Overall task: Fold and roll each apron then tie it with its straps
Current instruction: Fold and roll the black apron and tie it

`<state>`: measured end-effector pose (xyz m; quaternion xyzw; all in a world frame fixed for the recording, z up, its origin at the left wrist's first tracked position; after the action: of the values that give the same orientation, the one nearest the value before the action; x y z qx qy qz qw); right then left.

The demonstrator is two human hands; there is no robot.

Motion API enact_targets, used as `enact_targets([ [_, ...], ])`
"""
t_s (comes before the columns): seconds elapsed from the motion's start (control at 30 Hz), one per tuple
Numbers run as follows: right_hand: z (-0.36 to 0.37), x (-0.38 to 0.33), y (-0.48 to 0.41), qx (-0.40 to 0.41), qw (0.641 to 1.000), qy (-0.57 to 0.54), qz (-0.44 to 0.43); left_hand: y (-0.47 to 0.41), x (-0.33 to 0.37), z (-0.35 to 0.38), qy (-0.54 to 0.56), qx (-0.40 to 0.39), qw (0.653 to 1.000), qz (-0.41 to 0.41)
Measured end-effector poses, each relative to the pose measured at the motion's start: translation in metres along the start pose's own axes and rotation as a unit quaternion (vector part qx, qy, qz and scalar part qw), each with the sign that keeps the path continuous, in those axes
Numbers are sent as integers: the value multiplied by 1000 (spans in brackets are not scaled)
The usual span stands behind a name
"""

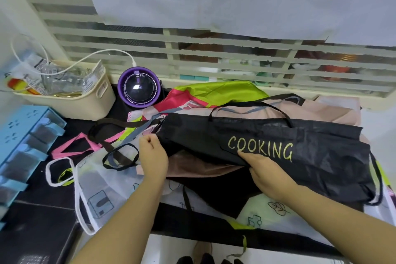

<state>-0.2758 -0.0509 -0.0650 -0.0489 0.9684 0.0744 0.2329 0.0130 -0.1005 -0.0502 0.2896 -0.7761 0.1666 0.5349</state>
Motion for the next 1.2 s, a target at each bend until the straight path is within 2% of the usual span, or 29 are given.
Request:
enact_targets([
  [0.1, 8, -5, 7, -9, 1000, 3, -16, -5, 37, -14, 4, -15, 996, 86],
  [0.2, 28, -15, 22, -34, 998, 19, -41, -5, 56, -27, -42, -61, 982, 172],
  [0.27, 50, -23, 36, -99, 993, 48, -45, -12, 43, -40, -112, -65, 974, 186],
  [0.33, 69, -33, 47, -166, 981, 79, -67, -24, 16, -56, -196, -41, 967, 160],
  [0.37, 75, -38, 50, -188, 974, 93, -84, -28, 7, -65, -226, -22, 963, 148],
  [0.43, 77, -45, 51, -214, 965, 107, -110, -28, 7, -70, -269, 5, 947, 177],
  [0.5, 69, -48, 44, -213, 965, 93, -117, -18, 21, -53, -293, -4, 923, 250],
  [0.6, 37, -42, 8, -112, 988, 46, -95, 4, 40, -2, -302, -94, 890, 328],
  [0.67, 13, -25, -19, -38, 995, 70, -60, 16, 32, 38, -339, -189, 857, 338],
  [0.7, 4, -14, -31, -14, 993, 105, -44, 18, 26, 57, -376, -227, 830, 342],
  [0.77, -5, 5, -50, -12, 985, 171, -23, 19, 14, 84, -437, -277, 778, 355],
  [0.8, -4, 14, -57, -32, 981, 190, -9, 18, 10, 93, -450, -297, 763, 357],
  [0.97, 2, 59, -86, -128, 975, 176, 42, 12, -17, 124, -471, -409, 722, 299],
  [1.1, 2, 65, -102, -178, 977, 105, 49, -6, -22, 131, -535, -415, 685, 268],
  [1.2, -1, 72, -116, -179, 977, 106, 53, -16, -10, 140, -532, -398, 692, 282],
])
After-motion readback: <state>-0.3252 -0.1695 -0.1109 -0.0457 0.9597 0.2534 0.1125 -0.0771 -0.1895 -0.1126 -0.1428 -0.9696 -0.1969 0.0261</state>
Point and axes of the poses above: each hand's wrist, its own y-axis away from the middle knuckle, its own z-axis out of the palm, x = y × z, the point moved 10 cm from there along -y, towards the middle knuckle, and after that the axes turned 8 degrees about x, right-handed, at the moved point
